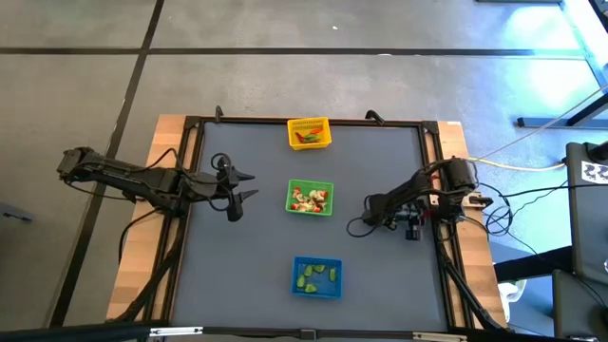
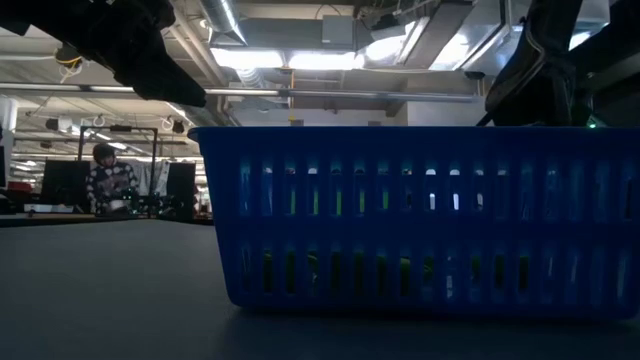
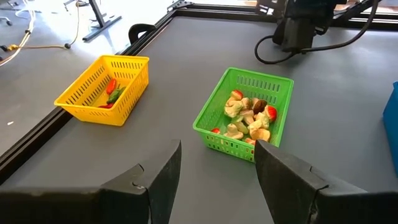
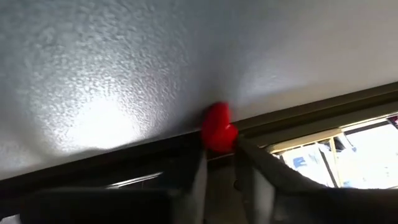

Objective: Sort produce into baskets
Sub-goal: Put the red chili pepper into the yellow bin

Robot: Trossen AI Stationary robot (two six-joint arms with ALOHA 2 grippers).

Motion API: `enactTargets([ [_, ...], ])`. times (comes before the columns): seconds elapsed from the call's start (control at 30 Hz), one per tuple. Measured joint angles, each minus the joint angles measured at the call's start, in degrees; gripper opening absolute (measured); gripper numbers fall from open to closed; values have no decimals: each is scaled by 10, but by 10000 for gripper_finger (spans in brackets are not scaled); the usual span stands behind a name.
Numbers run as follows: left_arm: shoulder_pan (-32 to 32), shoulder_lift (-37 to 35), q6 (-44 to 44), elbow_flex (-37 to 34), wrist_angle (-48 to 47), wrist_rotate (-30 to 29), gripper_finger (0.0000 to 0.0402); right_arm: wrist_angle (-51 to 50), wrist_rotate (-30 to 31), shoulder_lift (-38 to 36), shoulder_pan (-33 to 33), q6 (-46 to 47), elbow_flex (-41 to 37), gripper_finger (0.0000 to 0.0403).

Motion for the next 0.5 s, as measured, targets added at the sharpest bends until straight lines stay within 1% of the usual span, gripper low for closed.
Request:
enactTargets([
  [0.1,0,0,0,0,0,0,200,2,3,0,0,-9,0,53],
  [0.2,0,0,0,0,0,0,200,-3,3,0,0,-14,6,15],
  [0.27,0,0,5,0,0,0,200,-8,4,-3,0,-18,15,7],
  [0.4,0,0,13,0,1,0,200,-9,10,-27,0,-1,45,14],
  [0.5,0,0,17,0,4,0,200,-16,14,-48,0,9,74,8],
])
